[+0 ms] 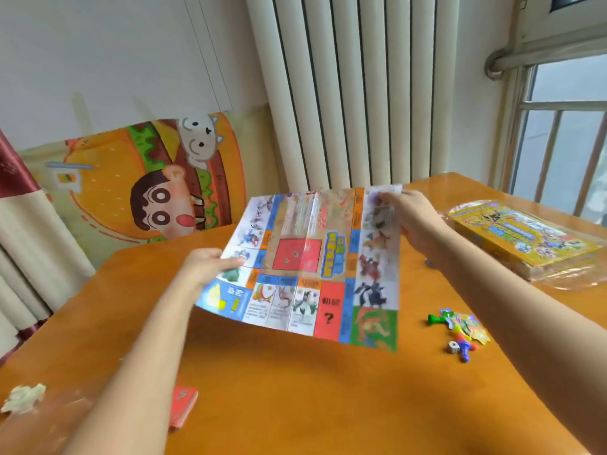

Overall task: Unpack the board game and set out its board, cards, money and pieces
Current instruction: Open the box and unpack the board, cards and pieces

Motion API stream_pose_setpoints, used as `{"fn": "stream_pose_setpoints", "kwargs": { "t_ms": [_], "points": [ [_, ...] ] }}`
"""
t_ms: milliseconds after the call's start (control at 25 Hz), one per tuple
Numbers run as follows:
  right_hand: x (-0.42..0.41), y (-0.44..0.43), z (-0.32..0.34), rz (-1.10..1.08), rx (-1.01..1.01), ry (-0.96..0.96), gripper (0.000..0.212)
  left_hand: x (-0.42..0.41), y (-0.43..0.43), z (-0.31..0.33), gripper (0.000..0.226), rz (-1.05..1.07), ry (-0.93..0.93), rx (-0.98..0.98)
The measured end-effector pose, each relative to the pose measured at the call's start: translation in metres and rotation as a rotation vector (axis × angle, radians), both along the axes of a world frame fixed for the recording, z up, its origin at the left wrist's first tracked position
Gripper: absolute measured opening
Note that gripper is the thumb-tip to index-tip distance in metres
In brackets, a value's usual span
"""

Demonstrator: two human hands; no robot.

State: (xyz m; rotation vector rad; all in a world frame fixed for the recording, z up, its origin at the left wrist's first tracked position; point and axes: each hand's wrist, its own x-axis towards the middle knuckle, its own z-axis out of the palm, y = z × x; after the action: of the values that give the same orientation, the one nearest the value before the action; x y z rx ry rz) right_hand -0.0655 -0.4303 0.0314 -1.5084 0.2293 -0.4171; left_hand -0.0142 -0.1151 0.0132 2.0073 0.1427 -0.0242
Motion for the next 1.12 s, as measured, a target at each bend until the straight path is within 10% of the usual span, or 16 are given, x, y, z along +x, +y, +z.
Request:
{"fn": "stream_pose_setpoints", "kwargs": {
  "t_ms": [240, 560, 760, 1120],
  "points": [
    [0.016, 0.014, -0.06, 0.02, 0.046, 0.139, 0.014, 0.025, -0.021, 0.009, 0.017, 0.158, -0.582, 0.439],
    [-0.023, 0.057, -0.085, 0.312, 0.168, 0.276, 0.023, -0.008, -0.085, -0.09, 0.081, -0.399, 0.212, 0.834],
    [-0.034, 0.03, -0.064, 0.48, -0.464, 0.402, 0.031, -0.02, -0.08, -0.104, 0.086, -0.458, 0.238, 0.924],
    [-0.022, -0.014, -0.071, 0.09, -0.771, 0.241, 0.04, -0.027, -0.049, -0.105, 0.11, -0.517, 0.181, 0.97]
  ]
}}
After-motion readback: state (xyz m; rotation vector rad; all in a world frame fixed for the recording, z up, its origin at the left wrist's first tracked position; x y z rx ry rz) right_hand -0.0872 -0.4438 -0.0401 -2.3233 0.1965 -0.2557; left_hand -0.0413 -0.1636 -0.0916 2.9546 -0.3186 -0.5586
